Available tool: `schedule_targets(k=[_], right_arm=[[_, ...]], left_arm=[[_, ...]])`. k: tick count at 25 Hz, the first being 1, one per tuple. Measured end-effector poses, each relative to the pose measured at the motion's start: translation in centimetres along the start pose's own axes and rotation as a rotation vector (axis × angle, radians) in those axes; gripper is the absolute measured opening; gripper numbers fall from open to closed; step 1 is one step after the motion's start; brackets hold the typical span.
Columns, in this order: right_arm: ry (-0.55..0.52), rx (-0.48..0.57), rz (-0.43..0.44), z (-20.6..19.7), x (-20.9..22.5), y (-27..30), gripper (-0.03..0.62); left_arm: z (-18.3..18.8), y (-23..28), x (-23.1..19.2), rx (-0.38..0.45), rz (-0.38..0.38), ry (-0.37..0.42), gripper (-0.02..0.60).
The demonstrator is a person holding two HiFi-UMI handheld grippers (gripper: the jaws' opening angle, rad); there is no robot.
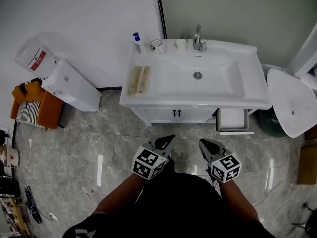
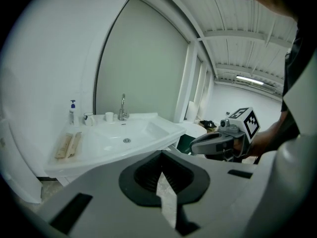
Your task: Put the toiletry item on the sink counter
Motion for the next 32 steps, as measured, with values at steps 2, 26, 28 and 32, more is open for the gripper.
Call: schedule_targets(k=[2, 26, 28, 32], right_arm=[[-0.004, -0.008, -0.003, 0.9, 0.7, 1.8, 0.005], [-0.107, -0.109, 0.132, 8.9, 0.8, 26.0, 0.005], [-0.125, -0.124, 0.146, 9.2, 0.8, 27.5, 0.005], [-0.139, -0.146, 0.172, 9.5, 1.2, 30.9, 0.005]], left_arm=[[1.4, 0.5, -1.7, 0.000, -0.005, 0.001, 0.000], [8.6, -1.2, -24.5, 0.016, 0.113, -0.046, 0.000], [8.6, -1.6, -25.5, 0.025, 0.127, -0.065, 0.000], [7.9, -1.9, -27.7, 0.031, 0.167, -0.094, 0.000]])
Point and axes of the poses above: the fingertips, and each gripper's own axes: y forward along the fingers, x to its right, z out of its top, the point moved 1 cm from there along -y, backward along the fingers, and after that the axes turned 14 degrees about -y, right-handed, at the moved point
